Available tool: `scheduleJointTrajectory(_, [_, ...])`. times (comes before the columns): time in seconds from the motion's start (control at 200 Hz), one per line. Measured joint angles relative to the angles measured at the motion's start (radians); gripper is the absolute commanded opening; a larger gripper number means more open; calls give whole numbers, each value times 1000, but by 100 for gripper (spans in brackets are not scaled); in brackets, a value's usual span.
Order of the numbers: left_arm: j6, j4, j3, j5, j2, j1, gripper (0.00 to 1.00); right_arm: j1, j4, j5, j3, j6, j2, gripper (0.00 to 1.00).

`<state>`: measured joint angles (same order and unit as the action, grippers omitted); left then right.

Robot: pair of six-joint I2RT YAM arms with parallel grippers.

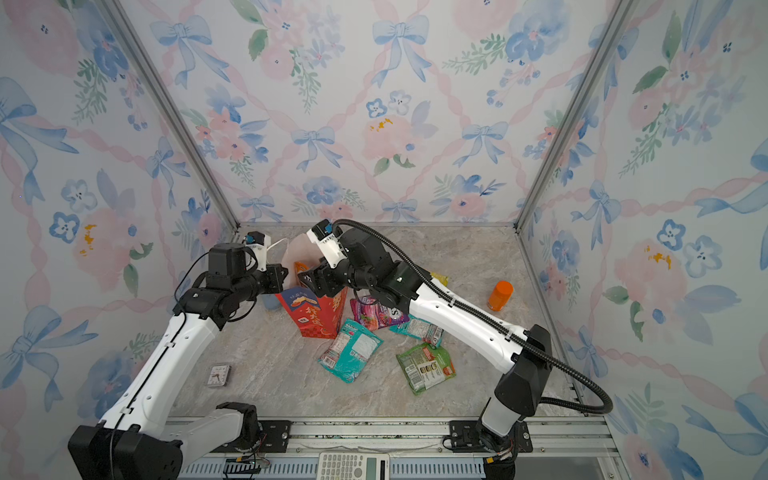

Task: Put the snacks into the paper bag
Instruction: 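Open the right gripper to release the orange FOX'S bag into the paper bag, then raise the right gripper and move it down toward the teal FOX'S bag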

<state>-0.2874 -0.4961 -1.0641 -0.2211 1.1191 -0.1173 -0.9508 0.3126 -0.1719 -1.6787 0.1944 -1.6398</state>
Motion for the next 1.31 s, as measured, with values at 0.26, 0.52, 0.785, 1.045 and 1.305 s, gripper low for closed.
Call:
scheduleJointTrajectory(0.26, [0, 0, 0, 0, 0, 0, 0, 8, -27, -1, 27, 39, 33, 80])
scheduleJointTrajectory(0.52, [0, 0, 0, 0, 0, 0, 0, 50, -44, -48, 109, 129, 47, 86])
scheduleJointTrajectory(0.785, [0, 0, 0, 0, 0, 0, 0, 118, -92, -95, 225, 235, 155, 86])
scheduleJointTrajectory(1.045, [0, 0, 0, 0, 0, 0, 0, 175, -36, -36, 326, 277, 295, 83])
scheduleJointTrajectory(1.305, [0, 0, 0, 0, 0, 0, 0, 278, 115, 96, 494, 370, 377, 68])
